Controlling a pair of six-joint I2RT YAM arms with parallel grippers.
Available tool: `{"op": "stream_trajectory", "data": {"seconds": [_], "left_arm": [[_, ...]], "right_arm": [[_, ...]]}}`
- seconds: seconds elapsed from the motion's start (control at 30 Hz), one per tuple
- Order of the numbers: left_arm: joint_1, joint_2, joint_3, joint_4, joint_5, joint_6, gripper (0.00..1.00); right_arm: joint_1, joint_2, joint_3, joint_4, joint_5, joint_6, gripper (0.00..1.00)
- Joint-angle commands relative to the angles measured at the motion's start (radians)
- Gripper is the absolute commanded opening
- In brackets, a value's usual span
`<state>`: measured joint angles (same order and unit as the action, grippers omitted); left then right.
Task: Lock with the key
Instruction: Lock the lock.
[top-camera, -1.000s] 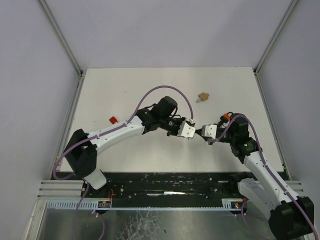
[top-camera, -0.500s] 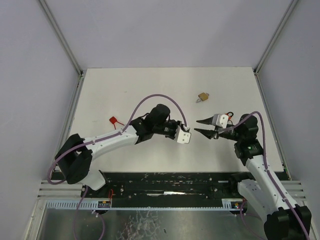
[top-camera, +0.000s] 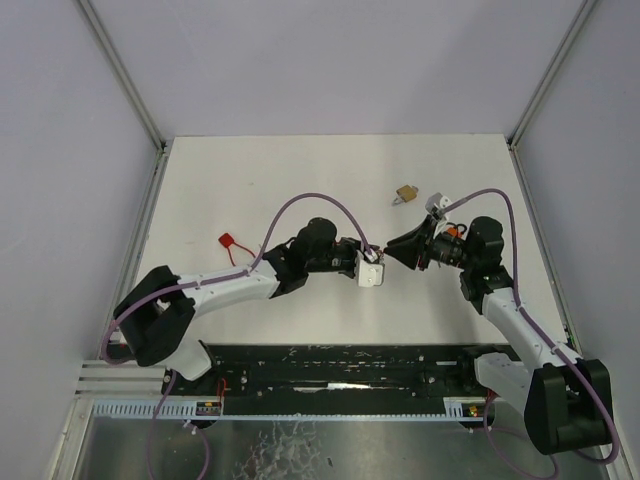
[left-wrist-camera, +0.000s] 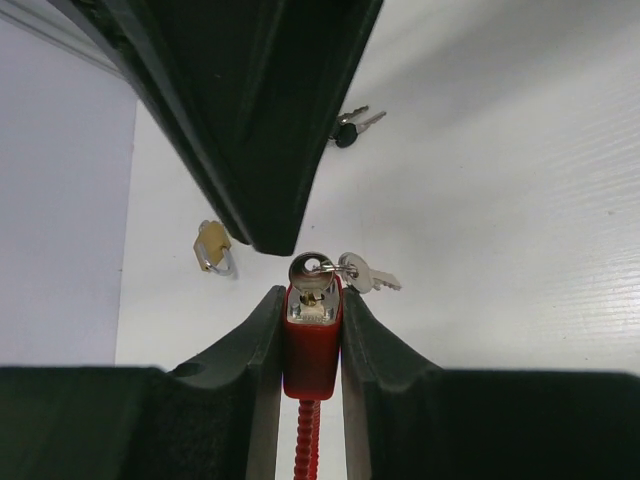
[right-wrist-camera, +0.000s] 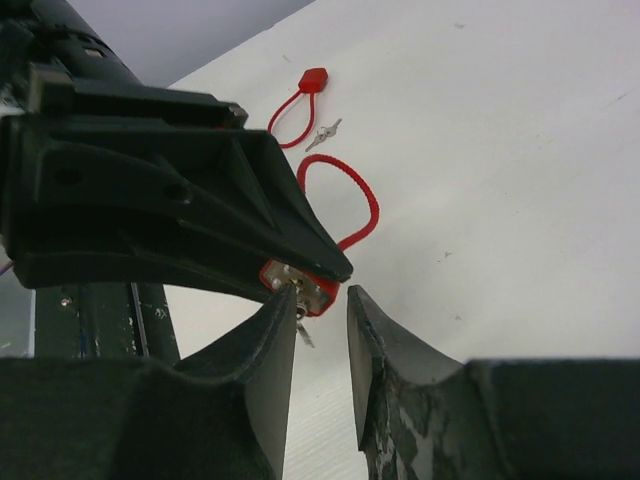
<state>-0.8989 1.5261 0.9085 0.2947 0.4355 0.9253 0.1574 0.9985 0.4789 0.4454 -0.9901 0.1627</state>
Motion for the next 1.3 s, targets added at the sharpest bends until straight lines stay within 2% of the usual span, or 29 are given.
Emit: {"op": "stream_trajectory", "data": {"seconds": [0.0,0.43,0.53,0.73,0.93,1.0,1.13,1.23,1.27], "left_arm": [[-0.010,0.027,0.046,0.095,-0.020,-0.023,0.00],[-0.010,0.040,0.065,0.083,-0.046,-0.040,0.00],[-0.010,0.045,0.070,0.078,-0.052,-0.044,0.00],[-0.010,0.046,0.079,0.062,-0.053,-0.049,0.00],[-0.010,0.044,0.092,0.026,-0.039,-0.051,0.00],[-0.008,0.047,0.114,-0.017,-0.011,-0.050,0.00],[0.025,0.071,0.222,-0.246,0.146,-0.041,0.00],[0.065,0.109,0.310,-0.422,0.284,-0.013,0.00],[0.069,0.126,0.337,-0.473,0.318,0.008,0.00]], "right_arm": [[0.009,-0.003,0.020,0.072,0.011,0.090,0.33],[0.055,0.020,0.046,-0.044,0.045,-0.020,0.27],[0.065,0.016,0.048,-0.058,0.051,-0.052,0.21],[0.084,0.000,0.064,-0.128,0.052,-0.219,0.00],[0.107,-0.005,0.081,-0.210,0.063,-0.363,0.00],[0.125,-0.014,0.093,-0.288,0.052,-0.525,0.00],[0.147,-0.050,0.120,-0.551,-0.005,-1.071,0.00],[0.151,-0.064,0.162,-0.790,0.022,-1.505,0.00],[0.151,-0.068,0.176,-0.852,0.036,-1.606,0.00]]}}
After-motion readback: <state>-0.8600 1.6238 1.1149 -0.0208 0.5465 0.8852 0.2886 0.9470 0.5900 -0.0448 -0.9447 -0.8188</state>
